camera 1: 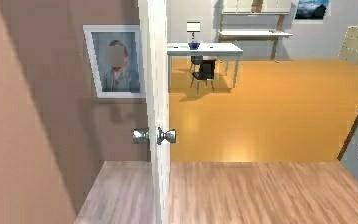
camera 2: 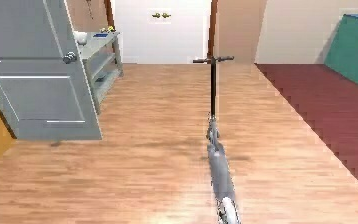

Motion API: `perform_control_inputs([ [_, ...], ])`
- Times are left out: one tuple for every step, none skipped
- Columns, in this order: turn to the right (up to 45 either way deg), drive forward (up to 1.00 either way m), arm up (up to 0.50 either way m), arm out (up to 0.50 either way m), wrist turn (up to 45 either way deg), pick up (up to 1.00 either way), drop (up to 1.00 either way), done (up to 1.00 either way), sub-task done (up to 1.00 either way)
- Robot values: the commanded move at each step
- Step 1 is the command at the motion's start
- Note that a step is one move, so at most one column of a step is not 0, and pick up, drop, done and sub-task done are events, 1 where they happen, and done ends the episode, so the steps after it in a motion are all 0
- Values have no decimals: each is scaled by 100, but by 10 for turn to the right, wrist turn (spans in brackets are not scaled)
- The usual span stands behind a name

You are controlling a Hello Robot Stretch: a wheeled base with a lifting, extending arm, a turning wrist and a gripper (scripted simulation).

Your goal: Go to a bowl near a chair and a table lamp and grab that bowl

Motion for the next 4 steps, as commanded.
perform_control_inputs([
  [450, 0, 0, 0, 0, 0, 0, 0, 0],
  [60, 0, 0, 0, 0, 0, 0, 0, 0],
  [0, 95, 0, 0, 0, 0, 0, 0, 0],
  [-390, 0, 0, 0, 0, 0, 0, 0, 0],
])
